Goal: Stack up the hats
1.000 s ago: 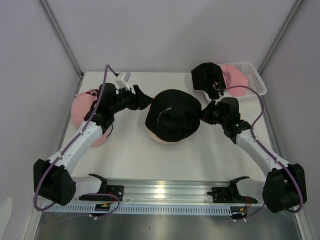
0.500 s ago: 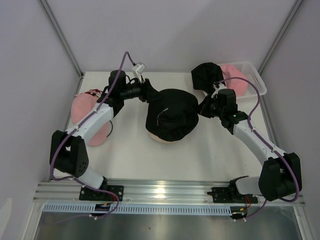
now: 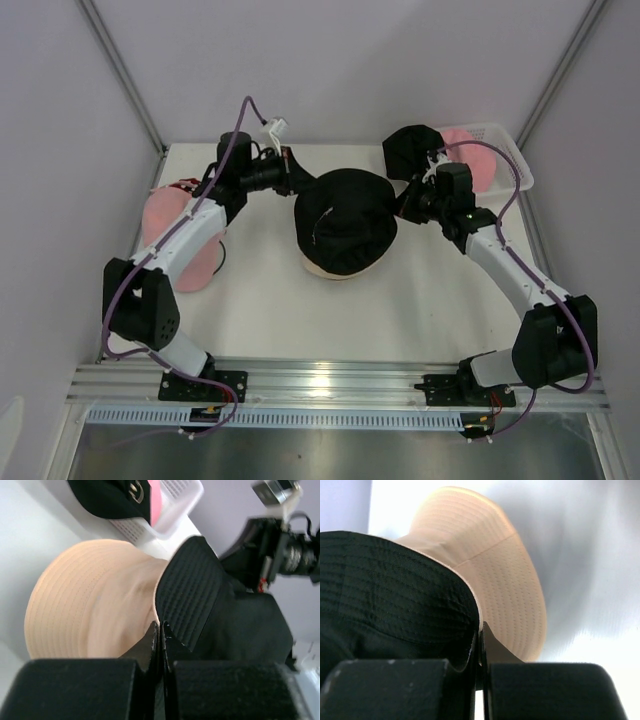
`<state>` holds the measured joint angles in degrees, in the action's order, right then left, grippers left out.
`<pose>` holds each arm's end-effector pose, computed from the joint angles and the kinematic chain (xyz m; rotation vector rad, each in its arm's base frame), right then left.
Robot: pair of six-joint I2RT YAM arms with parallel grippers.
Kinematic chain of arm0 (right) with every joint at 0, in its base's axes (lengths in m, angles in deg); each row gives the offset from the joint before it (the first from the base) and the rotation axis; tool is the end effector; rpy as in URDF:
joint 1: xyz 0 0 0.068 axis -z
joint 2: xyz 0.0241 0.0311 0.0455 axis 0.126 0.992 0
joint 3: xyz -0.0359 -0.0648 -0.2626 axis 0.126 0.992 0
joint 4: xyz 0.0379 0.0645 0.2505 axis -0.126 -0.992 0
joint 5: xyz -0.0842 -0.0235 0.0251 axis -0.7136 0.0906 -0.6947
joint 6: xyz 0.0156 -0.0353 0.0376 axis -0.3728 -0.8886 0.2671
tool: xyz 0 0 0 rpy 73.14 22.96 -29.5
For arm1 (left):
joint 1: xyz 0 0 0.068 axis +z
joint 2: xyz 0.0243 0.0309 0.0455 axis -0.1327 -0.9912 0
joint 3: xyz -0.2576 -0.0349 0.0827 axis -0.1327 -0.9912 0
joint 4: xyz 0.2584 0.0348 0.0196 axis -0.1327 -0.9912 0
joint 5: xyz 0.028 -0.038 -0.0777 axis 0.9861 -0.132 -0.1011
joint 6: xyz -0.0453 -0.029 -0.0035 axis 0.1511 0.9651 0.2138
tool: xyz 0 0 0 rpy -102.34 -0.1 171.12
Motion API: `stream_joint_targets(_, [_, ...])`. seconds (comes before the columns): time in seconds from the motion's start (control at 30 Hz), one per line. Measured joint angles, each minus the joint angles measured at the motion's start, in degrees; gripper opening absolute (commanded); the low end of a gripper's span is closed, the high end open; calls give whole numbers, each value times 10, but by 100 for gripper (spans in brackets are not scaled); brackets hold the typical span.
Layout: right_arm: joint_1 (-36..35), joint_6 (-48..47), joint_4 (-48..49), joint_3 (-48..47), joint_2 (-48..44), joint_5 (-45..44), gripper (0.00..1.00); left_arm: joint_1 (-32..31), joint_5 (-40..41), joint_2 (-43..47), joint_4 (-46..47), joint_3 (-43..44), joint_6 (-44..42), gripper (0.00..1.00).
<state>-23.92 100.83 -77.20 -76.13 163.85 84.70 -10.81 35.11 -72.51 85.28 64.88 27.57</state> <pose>0.3014 0.1008 0.2984 0.0908 2.1874 0.7875 0.3440 -0.1401 0.3323 0.4798 1.9127 -1.1652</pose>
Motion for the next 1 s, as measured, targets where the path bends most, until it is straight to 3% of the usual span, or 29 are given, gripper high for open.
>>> stream_joint_targets(0.23, [14, 12, 1, -51, 2, 43, 1, 7, 111, 0, -84, 85, 79, 1])
stream_joint_targets(0.53, [41, 48, 11, -68, 58, 129, 0, 22, 164, -45, -109, 74, 154, 1])
stream_joint_targets(0.7, [46, 56, 18, -68, 105, 151, 0, 24, 175, -103, -115, 73, 158, 1])
stream_joint_targets(1.0, [44, 31, 41, -74, 145, 145, 0, 18, 229, -110, -134, 88, 120, 1])
